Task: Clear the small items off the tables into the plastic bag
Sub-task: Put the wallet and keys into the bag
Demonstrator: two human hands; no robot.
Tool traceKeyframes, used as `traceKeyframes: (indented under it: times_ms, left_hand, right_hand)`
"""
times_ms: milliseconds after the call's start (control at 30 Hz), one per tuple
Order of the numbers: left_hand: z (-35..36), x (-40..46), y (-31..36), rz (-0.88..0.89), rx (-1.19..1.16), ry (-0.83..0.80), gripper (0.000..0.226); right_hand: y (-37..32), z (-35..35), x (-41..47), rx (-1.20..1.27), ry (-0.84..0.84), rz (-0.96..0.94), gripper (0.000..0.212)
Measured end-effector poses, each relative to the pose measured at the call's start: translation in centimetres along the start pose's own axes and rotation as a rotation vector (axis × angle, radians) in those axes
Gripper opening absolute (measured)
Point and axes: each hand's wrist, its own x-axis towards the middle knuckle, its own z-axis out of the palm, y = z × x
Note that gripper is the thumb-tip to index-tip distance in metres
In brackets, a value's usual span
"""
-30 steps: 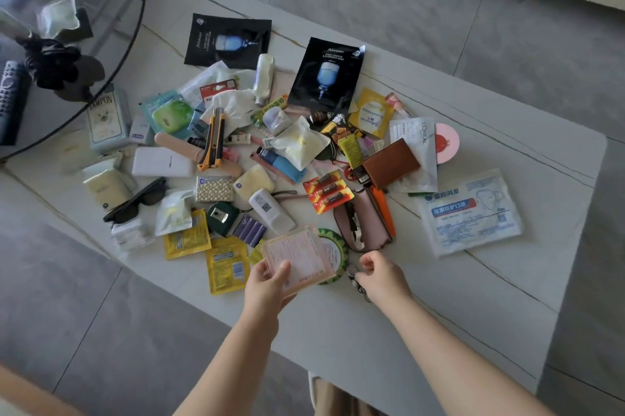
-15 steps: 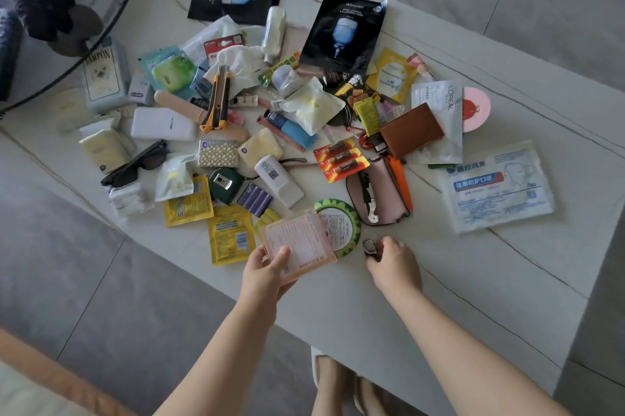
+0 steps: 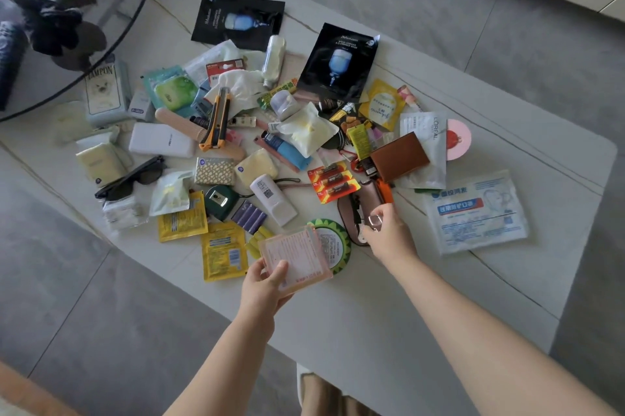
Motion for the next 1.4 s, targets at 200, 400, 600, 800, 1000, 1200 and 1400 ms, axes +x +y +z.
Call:
traceKeyframes:
  times_ms: [200, 400, 600, 800, 1000, 1200, 1400]
  left_hand:
    - [-0.5, 1.4, -0.3, -0.007, 0.018, -0.005, 0.025]
    - [-0.6, 1.2, -0.2, -0.014, 0.027, -0.006, 0.027]
    - [-0.4, -1.6, 0.9, -0.012, 0.005, 0.055, 0.028]
    - [-0.5, -1.2, 0.0, 0.010, -0.032, 0.059, 0.024]
    - [-0.7, -1.3, -1.1, 0.025, -0.047, 0.050, 0.023]
    - [-1.2, -6.2, 0.1, 0.050, -0.091, 0.075, 0.024]
    - [-3.0, -15.1, 2.0, 0.086, -0.134, 0.103, 0.029]
  right_hand:
    - [-1.4, 2.4, 1.6, -0.318, 0.142, 0.027, 0.034]
    - [-2.0, 2.3, 1.8, -0.368, 0.113, 0.080, 0.028]
    - [-2.3, -0.3, 0.0, -0.257, 0.039, 0.104, 0.018]
    - [-3.2, 2.1, 0.8, -0.299, 0.087, 0.036, 0.035]
    - [-1.7, 3.0, 1.9, -0.188, 0.100, 0.027, 0.034]
    - [-1.4, -1.4, -2.8, 0.284, -0.157, 0.091, 0.022]
    - [-3.7, -6.1, -12.4, 0.735, -0.464, 0.264, 0.026]
